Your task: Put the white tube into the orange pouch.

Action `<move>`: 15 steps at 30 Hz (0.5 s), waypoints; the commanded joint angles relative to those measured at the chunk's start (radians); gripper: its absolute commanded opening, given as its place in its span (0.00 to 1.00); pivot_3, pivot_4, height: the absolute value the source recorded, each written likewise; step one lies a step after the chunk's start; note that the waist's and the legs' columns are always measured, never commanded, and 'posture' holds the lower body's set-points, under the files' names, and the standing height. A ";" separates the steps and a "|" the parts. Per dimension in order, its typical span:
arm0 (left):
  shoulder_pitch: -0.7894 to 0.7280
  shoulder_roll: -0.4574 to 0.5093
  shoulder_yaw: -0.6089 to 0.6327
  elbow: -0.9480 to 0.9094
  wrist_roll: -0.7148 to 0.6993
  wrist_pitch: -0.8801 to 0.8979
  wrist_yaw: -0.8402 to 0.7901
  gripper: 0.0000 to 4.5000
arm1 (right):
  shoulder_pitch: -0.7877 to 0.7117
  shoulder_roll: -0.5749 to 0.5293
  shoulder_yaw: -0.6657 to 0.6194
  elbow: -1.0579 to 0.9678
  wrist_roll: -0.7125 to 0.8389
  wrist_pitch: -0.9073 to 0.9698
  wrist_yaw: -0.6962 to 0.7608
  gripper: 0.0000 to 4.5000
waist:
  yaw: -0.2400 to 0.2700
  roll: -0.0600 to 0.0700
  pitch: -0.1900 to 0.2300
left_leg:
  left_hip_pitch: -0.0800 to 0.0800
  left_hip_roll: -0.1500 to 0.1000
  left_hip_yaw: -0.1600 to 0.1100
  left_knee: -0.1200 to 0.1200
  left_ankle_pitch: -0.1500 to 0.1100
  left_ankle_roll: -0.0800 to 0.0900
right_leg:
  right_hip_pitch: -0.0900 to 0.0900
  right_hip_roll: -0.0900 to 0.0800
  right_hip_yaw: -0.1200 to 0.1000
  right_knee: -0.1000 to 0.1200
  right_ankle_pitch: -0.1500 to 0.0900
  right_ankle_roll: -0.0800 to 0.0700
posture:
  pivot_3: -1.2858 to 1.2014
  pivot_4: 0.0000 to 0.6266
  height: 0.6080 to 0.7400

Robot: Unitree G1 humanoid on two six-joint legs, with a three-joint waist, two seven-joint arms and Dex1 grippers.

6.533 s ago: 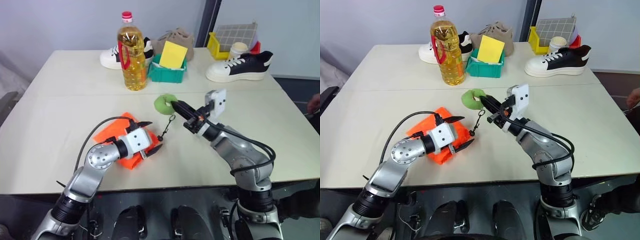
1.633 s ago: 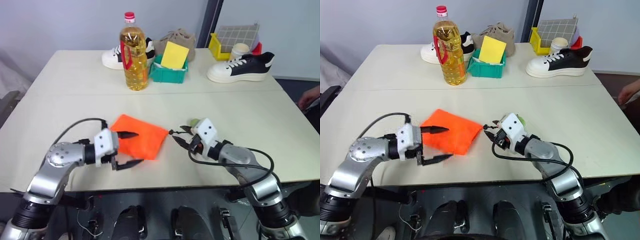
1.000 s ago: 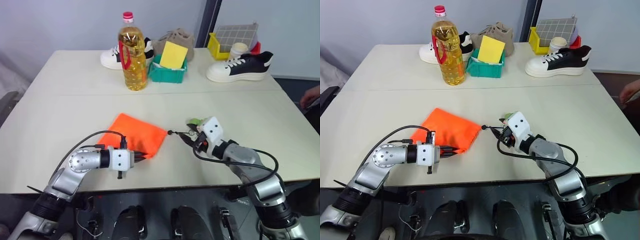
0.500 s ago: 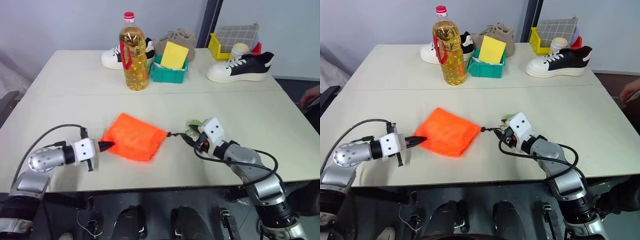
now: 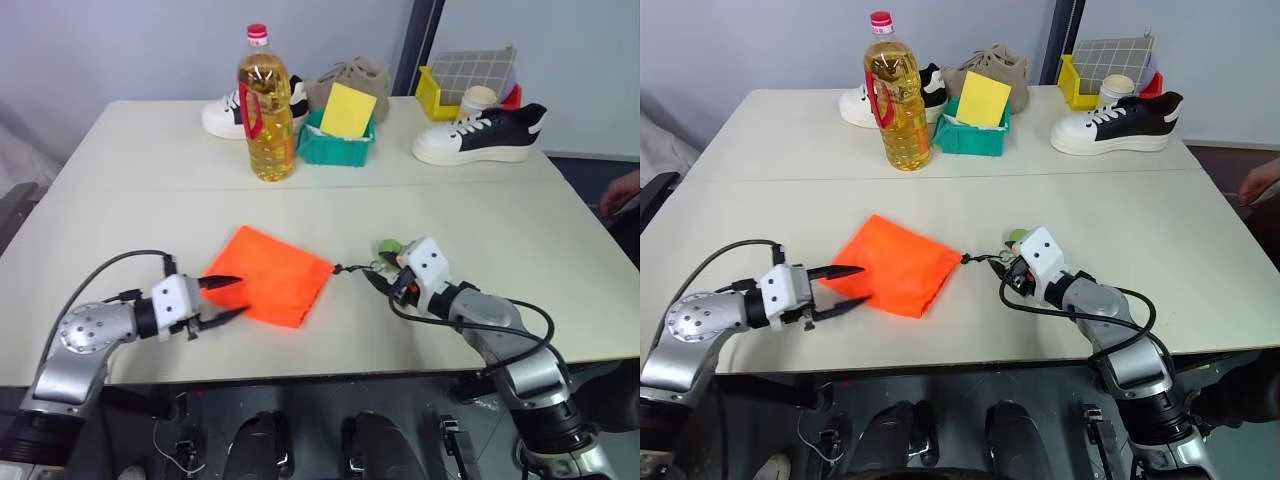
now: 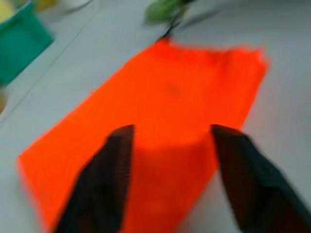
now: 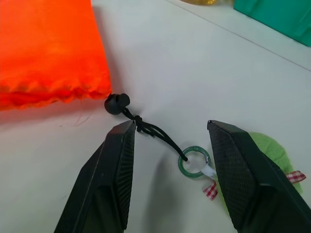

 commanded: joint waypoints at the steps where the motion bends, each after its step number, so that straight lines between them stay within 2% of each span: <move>1: -0.024 -0.012 -0.061 -0.053 0.062 -0.037 -0.015 0.86 | 0.003 0.010 -0.008 -0.031 0.002 -0.014 -0.001 0.54 | 0.000 0.000 0.000 | 0.000 0.000 0.000 0.000 0.000 0.000 | 0.000 0.000 0.000 0.000 0.000 0.000 | 0.52 0.24 1.00; 11: -0.109 -0.114 -0.218 0.044 0.354 -0.177 0.102 0.86 | 0.036 0.024 -0.014 -0.073 0.000 0.006 -0.023 0.54 | 0.002 0.000 0.000 | 0.000 0.000 0.000 0.001 0.000 0.001 | 0.000 0.000 0.000 0.000 0.000 0.000 | 0.52 0.24 1.00; 14: -0.124 -0.142 -0.225 0.060 0.389 -0.183 0.146 0.69 | 0.033 0.025 -0.013 -0.076 0.000 0.010 -0.027 0.54 | 0.002 0.000 0.000 | 0.000 0.000 0.000 0.001 0.000 0.001 | 0.000 0.000 0.000 0.000 0.000 0.000 | 0.52 0.24 1.00; 15: -0.128 -0.146 -0.225 0.064 0.398 -0.186 0.155 0.57 | 0.029 0.026 -0.014 -0.075 0.001 0.012 -0.028 0.54 | 0.002 0.000 0.000 | 0.000 0.000 0.000 0.001 0.000 0.001 | 0.000 0.000 0.000 0.000 0.001 0.001 | 0.52 0.24 1.00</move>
